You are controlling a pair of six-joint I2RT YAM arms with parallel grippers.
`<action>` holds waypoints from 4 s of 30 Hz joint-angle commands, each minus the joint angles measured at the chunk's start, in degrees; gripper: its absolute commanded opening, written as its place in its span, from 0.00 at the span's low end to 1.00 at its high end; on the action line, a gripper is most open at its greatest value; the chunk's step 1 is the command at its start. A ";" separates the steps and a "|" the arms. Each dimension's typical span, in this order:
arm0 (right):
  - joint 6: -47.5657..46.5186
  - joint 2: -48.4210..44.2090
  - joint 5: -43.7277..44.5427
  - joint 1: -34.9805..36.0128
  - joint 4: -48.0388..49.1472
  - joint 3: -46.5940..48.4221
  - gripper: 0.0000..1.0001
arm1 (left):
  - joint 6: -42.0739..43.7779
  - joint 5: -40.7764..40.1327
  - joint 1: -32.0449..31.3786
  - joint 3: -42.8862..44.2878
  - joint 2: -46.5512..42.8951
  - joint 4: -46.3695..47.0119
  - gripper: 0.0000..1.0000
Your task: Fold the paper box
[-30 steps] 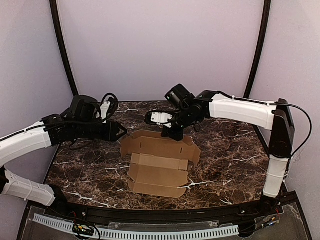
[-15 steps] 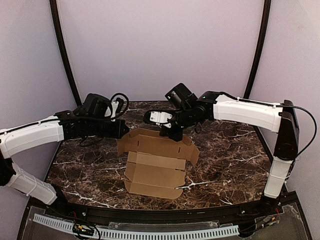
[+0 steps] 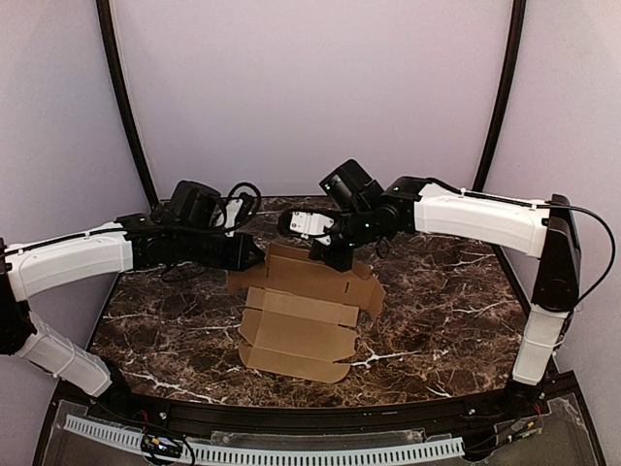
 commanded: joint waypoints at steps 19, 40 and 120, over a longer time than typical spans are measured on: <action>4.35 -1.69 -0.96 2.73 6.44 -2.87 0.00 | -5.38 1.47 -0.13 1.10 3.55 10.51 0.01; 7.89 -3.99 3.55 2.27 7.64 -5.00 0.00 | -1.61 -1.11 -0.12 1.80 1.13 4.58 0.01; 19.97 -13.54 -9.85 0.08 13.70 -14.39 0.00 | 4.79 -18.07 1.12 -7.03 -0.32 -2.31 0.01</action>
